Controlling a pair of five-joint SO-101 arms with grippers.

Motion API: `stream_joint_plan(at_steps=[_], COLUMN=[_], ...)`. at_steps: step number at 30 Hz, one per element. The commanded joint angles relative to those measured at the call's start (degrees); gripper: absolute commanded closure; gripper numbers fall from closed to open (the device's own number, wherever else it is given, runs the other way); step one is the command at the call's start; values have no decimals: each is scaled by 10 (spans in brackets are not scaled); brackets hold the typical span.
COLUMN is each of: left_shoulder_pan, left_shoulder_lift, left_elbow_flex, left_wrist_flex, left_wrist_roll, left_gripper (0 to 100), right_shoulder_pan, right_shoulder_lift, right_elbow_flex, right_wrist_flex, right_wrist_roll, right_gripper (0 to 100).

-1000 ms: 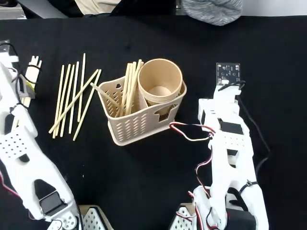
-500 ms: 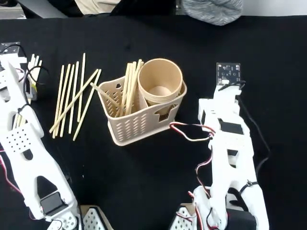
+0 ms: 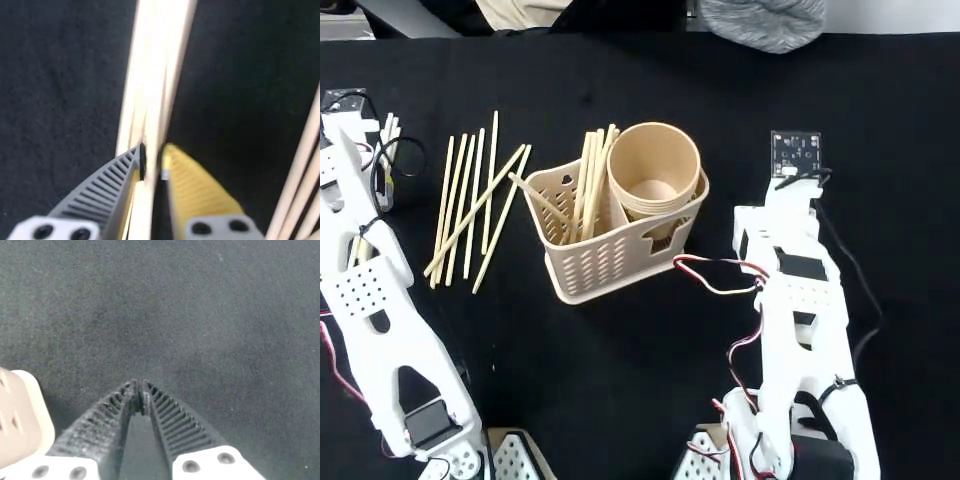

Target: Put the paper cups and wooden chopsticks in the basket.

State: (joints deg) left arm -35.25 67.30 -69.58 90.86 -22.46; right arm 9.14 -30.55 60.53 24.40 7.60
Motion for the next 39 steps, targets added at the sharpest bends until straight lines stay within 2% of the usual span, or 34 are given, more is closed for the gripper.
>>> stream_joint_plan(at_steps=[1, 9, 13, 18, 27, 31, 39], left_shoulder_pan=[16, 30, 36, 36, 31, 32, 38], left_shoulder_lift=[-6, -8, -6, -8, -20, -91, -334], left_elbow_flex=[-11, -13, -58, -82, -73, 15, 249], left_wrist_flex=[25, 60, 98, 101, 103, 103, 100], left_wrist_roll=[-6, -6, -5, 0, 80, 107, 140], left_gripper=[961, 971, 971, 971, 971, 971, 971], right_shoulder_pan=[-6, -6, -6, -6, -6, -6, -6], right_shoulder_lift=[0, -1, -1, -1, -1, 0, 0], right_elbow_flex=[-6, -6, -6, -6, -6, -6, -7], right_wrist_flex=[-12, -12, -12, -12, -12, -12, -12], right_wrist_roll=[4, 4, 4, 4, 4, 4, 4], right_gripper=[986, 986, 986, 986, 986, 986, 986])
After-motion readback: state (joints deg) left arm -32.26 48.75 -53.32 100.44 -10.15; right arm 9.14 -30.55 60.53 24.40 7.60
